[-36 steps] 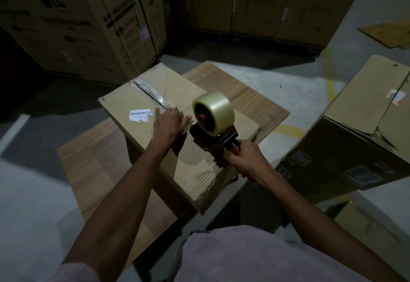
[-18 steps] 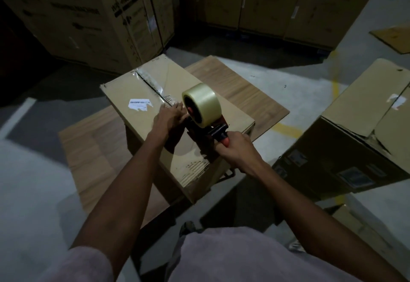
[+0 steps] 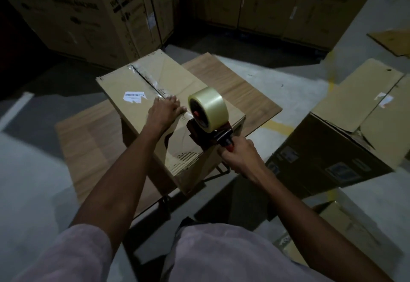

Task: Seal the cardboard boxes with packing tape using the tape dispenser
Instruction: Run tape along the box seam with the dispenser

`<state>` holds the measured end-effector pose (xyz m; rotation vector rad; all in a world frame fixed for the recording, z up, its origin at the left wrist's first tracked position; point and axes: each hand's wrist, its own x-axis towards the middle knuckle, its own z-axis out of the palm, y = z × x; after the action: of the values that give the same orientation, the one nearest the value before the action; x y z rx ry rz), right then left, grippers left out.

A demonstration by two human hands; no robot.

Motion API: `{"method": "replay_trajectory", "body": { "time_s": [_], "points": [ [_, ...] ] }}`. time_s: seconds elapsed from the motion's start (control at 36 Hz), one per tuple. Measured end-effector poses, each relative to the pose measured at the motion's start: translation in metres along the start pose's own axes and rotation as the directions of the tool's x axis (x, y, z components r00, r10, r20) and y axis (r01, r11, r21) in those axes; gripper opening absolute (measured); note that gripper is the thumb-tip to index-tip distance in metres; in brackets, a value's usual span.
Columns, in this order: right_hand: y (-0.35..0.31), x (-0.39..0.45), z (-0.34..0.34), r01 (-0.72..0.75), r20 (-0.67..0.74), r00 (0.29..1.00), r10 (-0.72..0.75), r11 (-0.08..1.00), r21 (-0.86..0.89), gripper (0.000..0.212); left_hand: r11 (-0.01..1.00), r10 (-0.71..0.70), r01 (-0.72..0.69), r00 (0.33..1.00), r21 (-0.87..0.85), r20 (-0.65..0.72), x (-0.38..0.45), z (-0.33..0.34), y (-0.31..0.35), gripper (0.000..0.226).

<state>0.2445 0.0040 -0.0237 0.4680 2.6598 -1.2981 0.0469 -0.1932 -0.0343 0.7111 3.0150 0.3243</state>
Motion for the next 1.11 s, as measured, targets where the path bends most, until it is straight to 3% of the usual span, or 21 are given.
{"method": "replay_trajectory", "body": {
  "time_s": [0.11,0.25,0.39,0.47,0.67,0.78,0.94,1.11],
  "points": [
    [0.005,-0.003,0.004,-0.007,0.042,0.999,0.005,0.999,0.037,0.017,0.999,0.030,-0.031,0.999,-0.010,-0.021,-0.004,0.001,0.005,0.040],
    [0.006,-0.007,0.011,-0.035,-0.007,0.999,0.037,0.990,0.138,0.015,0.989,0.086,-0.095,0.993,-0.112,-0.078,-0.018,0.009,0.014,0.032],
    [0.003,-0.006,0.018,-0.057,-0.035,0.997,0.062,0.990,0.127,0.029,0.984,0.027,-0.041,0.996,-0.174,-0.086,-0.021,0.014,0.021,0.030],
    [0.006,-0.006,0.018,-0.080,-0.048,0.995,0.086,0.988,0.130,0.024,0.974,-0.017,-0.008,0.994,-0.227,-0.106,-0.021,0.016,0.024,0.027],
    [-0.005,-0.006,0.018,-0.102,-0.071,0.991,0.112,0.987,0.127,0.017,0.987,-0.016,0.007,0.998,-0.161,-0.054,-0.020,0.021,0.021,0.039],
    [-0.005,-0.007,0.013,-0.075,-0.057,0.995,0.080,0.994,0.077,0.024,0.988,-0.054,0.041,0.995,-0.152,-0.083,-0.025,0.025,0.024,0.017],
    [-0.002,-0.015,-0.002,-0.032,-0.048,0.998,0.031,0.999,-0.021,0.026,0.976,-0.089,0.076,0.994,-0.205,-0.056,-0.030,0.016,0.031,0.041],
    [0.026,-0.035,-0.008,0.047,-0.073,0.996,-0.052,0.997,-0.066,0.023,0.993,0.014,-0.026,0.994,-0.111,-0.111,-0.034,0.015,0.033,0.044]
  ]
}}
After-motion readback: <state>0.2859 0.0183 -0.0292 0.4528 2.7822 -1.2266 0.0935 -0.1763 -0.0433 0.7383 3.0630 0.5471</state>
